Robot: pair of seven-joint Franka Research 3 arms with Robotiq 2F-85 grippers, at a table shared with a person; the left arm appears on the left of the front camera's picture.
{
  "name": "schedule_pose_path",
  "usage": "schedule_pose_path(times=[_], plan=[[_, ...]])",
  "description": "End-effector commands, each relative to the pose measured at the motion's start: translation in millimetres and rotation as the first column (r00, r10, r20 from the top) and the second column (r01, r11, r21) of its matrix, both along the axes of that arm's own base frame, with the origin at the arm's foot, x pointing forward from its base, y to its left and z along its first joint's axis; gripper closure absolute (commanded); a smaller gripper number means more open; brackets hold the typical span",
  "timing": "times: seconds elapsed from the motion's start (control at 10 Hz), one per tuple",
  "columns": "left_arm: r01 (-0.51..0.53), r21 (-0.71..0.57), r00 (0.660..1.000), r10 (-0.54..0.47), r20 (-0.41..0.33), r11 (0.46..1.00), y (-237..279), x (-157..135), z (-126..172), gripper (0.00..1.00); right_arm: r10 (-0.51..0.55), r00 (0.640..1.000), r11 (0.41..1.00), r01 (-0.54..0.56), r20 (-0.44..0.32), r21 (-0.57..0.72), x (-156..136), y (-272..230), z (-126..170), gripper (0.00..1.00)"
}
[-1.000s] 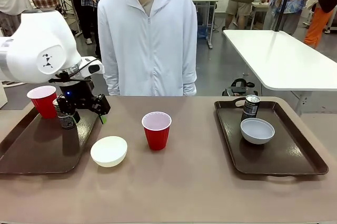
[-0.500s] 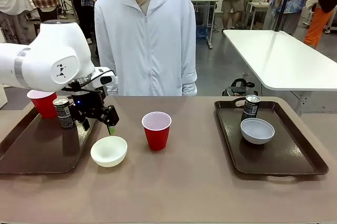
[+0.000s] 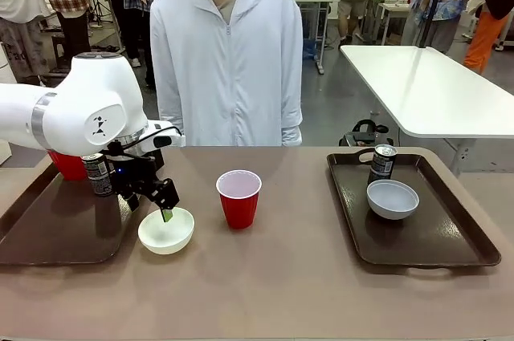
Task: Prepare tableware on both trays.
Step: Pick up a Picnic Bowl from the table and place it on a Handle tray.
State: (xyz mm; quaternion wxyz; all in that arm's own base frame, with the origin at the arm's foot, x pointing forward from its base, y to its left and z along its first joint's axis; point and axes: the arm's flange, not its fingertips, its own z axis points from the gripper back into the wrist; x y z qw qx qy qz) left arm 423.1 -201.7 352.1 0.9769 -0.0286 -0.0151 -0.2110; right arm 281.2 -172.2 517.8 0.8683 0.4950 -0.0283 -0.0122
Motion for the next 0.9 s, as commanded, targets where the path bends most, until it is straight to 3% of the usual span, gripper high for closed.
schedule_pose_path(times=[0.0,0.1,0.2,0.4,0.5,0.6,0.7,0.8], plan=[[0.028,-0.028,1.0,-0.028,0.005,0.999,1.5,0.1,-2.3,0.53,0.005,1.0,1.0,-0.005,0.019,0.018,0.6,-0.3,1.6,0.0],[0.049,-0.03,0.999,-0.049,0.004,0.998,1.8,-1.3,-4.9,0.55,0.005,1.0,1.0,-0.005,0.019,0.018,0.6,-0.3,1.6,0.0],[0.058,-0.031,0.998,-0.058,-0.001,0.998,1.9,-2.8,-6.4,1.0,0.005,1.0,1.0,-0.005,0.019,0.018,0.6,-0.3,1.6,0.0],[0.067,-0.054,0.998,-0.067,-0.007,0.996,1.6,-2.4,-6.7,1.0,0.005,1.0,1.0,-0.005,0.019,0.018,0.6,-0.3,1.6,0.0],[0.065,-0.065,0.998,-0.066,-0.009,0.996,2.2,-2.3,-5.6,0.75,0.005,1.0,1.0,-0.005,0.019,0.018,0.6,-0.3,1.6,0.0],[0.061,-0.065,0.998,-0.061,-0.006,0.996,2.5,-2.7,-5.0,0.84,0.005,1.0,1.0,-0.005,0.019,0.018,0.6,-0.3,1.6,0.0],[0.057,-0.067,0.998,-0.057,-0.006,0.996,2.9,-2.3,-4.1,1.0,0.005,1.0,1.0,-0.005,0.019,0.018,0.6,-0.3,1.6,0.0],[0.057,-0.069,0.998,-0.058,-0.005,0.996,2.8,-2.6,-3.9,1.0,0.005,1.0,1.0,-0.005,0.019,0.018,0.6,-0.3,1.6,0.0]])
